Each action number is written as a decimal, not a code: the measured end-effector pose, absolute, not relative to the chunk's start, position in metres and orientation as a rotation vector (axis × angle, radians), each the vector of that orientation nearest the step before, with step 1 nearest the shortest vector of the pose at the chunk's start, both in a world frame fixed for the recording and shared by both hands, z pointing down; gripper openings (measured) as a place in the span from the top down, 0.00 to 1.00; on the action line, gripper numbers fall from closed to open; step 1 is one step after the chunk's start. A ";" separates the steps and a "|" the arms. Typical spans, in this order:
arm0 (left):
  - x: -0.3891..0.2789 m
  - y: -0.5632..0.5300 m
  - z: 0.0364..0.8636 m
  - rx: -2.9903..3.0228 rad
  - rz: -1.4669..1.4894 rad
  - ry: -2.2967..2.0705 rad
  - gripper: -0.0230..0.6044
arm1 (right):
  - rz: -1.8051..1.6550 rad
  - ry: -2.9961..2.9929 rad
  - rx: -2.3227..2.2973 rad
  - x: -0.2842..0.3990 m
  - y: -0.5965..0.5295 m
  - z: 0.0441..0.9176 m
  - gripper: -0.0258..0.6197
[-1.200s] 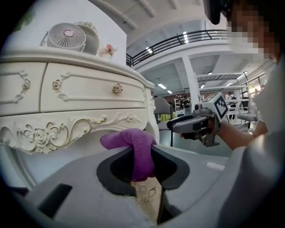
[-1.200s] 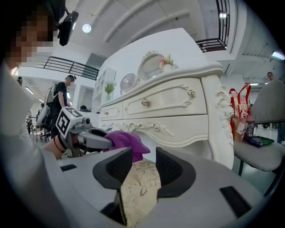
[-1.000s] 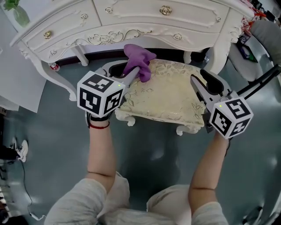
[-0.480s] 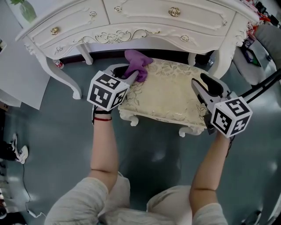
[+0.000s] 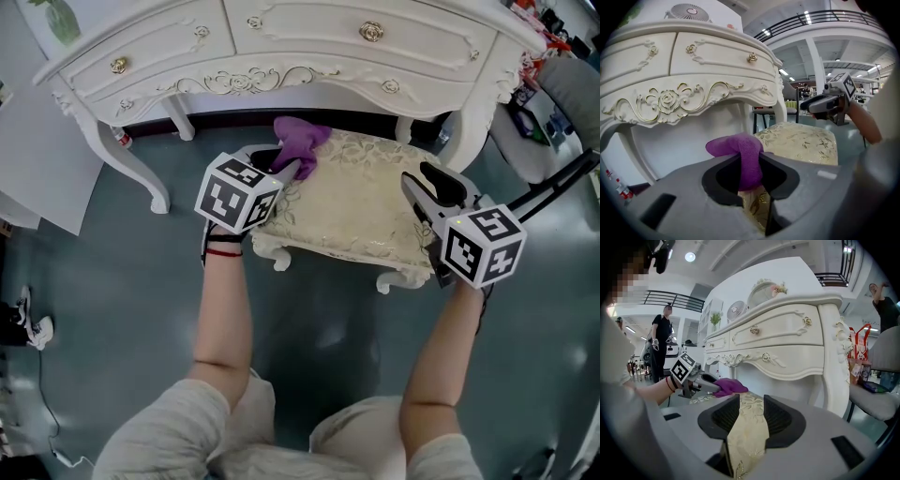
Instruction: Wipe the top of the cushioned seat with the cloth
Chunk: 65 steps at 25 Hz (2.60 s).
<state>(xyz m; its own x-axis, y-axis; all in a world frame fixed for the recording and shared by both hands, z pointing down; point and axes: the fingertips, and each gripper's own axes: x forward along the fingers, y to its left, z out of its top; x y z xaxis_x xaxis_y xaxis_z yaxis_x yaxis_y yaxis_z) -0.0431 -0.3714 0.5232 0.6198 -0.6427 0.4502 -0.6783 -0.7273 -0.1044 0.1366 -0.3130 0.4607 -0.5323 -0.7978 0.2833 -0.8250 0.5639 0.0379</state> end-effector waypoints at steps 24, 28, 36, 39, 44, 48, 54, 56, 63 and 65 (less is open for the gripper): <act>0.026 -0.356 0.526 2.760 0.901 -0.952 0.83 | 0.162 -2.488 1.410 0.164 -0.309 0.457 0.74; 0.039 -0.354 0.526 2.749 0.910 -0.920 0.83 | 0.163 -2.482 1.430 0.171 -0.308 0.455 0.74; 0.073 -0.345 0.526 2.780 0.946 -0.844 0.83 | 0.164 -2.481 1.443 0.175 -0.306 0.452 0.74; 0.086 -0.341 0.525 2.798 0.960 -0.819 0.83 | 0.166 -2.479 1.453 0.178 -0.306 0.452 0.74; 0.104 -0.337 0.525 2.804 0.955 -0.766 0.83 | 0.180 -2.457 1.463 0.184 -0.306 0.455 0.74; 0.118 -0.334 0.524 2.813 0.958 -0.743 0.83 | 0.184 -2.448 1.471 0.189 -0.304 0.454 0.74; 0.139 -0.329 0.525 2.829 0.990 -0.701 0.84 | 0.182 -2.453 1.495 0.195 -0.302 0.449 0.74; 0.149 -0.327 0.524 2.844 0.981 -0.674 0.83 | 0.179 -2.457 1.501 0.196 -0.301 0.447 0.74; 0.171 -0.319 0.527 2.860 0.995 -0.619 0.83 | 0.175 -2.446 1.510 0.198 -0.298 0.444 0.74; 0.178 -0.315 0.527 2.867 0.993 -0.590 0.84 | 0.176 -2.446 1.518 0.201 -0.298 0.443 0.74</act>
<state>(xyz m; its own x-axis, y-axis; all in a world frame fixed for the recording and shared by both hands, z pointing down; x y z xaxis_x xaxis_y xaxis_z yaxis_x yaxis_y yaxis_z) 0.1778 -0.3155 0.5274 0.7209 -0.3377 0.6052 -0.3700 -0.9259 -0.0759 0.2006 -0.2981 0.4429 -0.4218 -0.8626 0.2792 -0.8937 0.4475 0.0324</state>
